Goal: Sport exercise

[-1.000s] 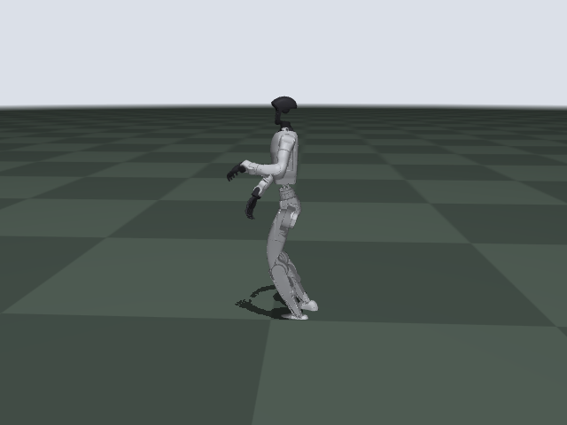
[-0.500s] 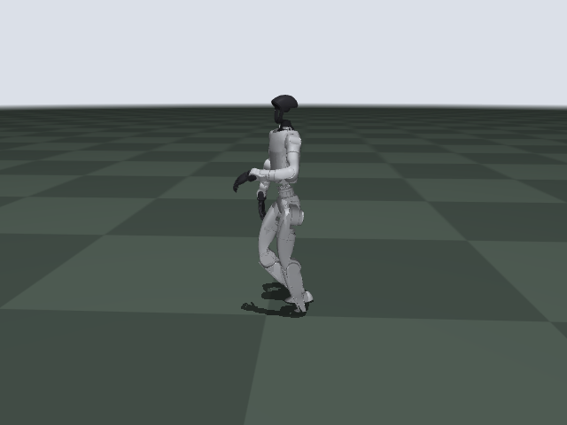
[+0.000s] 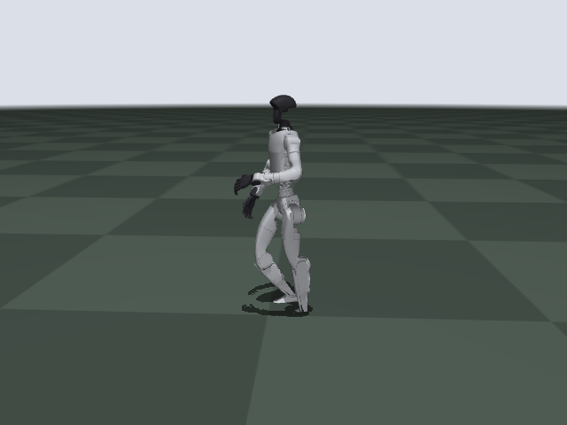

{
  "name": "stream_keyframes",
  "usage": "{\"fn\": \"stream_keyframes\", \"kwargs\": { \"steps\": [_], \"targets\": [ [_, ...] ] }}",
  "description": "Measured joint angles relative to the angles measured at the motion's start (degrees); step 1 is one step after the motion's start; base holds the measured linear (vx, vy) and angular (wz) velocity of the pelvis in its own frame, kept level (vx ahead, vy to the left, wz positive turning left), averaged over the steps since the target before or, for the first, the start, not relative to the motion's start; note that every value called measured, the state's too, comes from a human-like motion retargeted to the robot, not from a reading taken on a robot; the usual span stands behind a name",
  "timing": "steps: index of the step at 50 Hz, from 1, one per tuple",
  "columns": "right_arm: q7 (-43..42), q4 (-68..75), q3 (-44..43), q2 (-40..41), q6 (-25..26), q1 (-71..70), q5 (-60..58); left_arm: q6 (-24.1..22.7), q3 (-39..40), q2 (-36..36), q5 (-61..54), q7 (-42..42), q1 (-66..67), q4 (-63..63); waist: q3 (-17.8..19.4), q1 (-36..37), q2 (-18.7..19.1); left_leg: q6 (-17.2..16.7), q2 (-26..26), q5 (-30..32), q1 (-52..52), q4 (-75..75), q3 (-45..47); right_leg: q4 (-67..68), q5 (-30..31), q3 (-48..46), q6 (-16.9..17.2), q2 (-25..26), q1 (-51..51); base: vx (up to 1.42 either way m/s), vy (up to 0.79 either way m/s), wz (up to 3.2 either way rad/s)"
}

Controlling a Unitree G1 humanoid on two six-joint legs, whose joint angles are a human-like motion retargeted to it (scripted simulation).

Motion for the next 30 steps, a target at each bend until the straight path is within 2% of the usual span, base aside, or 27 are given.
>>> {"fn": "stream_keyframes", "kwargs": {
  "steps": [15, 19, 23, 26, 28, 30],
  "targets": [
    [-2.41, -36.01, -5.78, -7.78, -5.44, 5.45, 10.85, -2.99, 4.20, -1.48, -6.66, 1.52, 4.38, 0.34, 1.64, 2.11, 1.09, 0.32, 2.77, -2.43, -0.40, 2.81, -1.89, -4.32, 2.18, -2.03, -1.64, 2.82, 2.72, 0.02, -0.04, -0.05],
    [-1.53, -43.81, -6.83, -9.55, -6.13, 5.30, 13.58, -3.34, 4.66, -1.34, -7.57, 0.13, 5.98, -0.20, 3.07, 2.81, 1.65, 0.82, 2.41, -7.40, -3.29, 11.45, -1.20, -4.16, 2.31, -2.12, -2.28, 3.33, 3.08, 0.00, 0.00, 0.00],
    [-0.33, -50.82, -7.62, -10.85, -6.77, 4.88, 16.80, -3.81, 4.76, -0.76, -8.47, -1.00, 7.83, -1.18, 4.82, 3.77, 2.97, 1.01, 1.93, -14.79, -7.69, 28.75, -0.05, -2.74, 1.94, -2.35, -3.15, 4.69, 3.16, -0.05, 0.01, -0.16],
    [0.60, -55.49, -8.04, -11.41, -7.19, 4.49, 19.86, -4.28, 4.63, -0.15, -9.26, -1.66, 9.08, -2.18, 5.93, 4.87, 5.48, 0.60, 3.13, -19.81, -10.86, 42.64, 0.29, -0.99, 1.78, -3.23, -4.11, 7.45, 2.51, -0.10, 0.03, -0.36],
    [1.49, -59.04, -8.83, -12.35, -6.98, 3.88, 23.07, -4.62, 4.78, 0.47, -10.40, -2.02, 9.09, -3.11, 5.38, 6.47, 9.49, -0.08, 7.06, -23.10, -13.23, 48.86, -0.41, -3.95, 3.74, -4.88, -5.20, 12.23, 2.20, -0.10, 0.03, -0.67],
    [2.09, -61.35, -8.66, -12.44, -7.36, 3.74, 24.92, -4.95, 4.09, 0.42, -10.93, -2.04, 9.71, -3.81, 5.65, 7.33, 11.21, 0.15, 8.00, -25.13, -14.13, 52.67, -0.45, -2.48, 4.14, -5.40, -5.54, 13.65, 0.94, -0.15, 0.03, -0.49]
  ]
}}
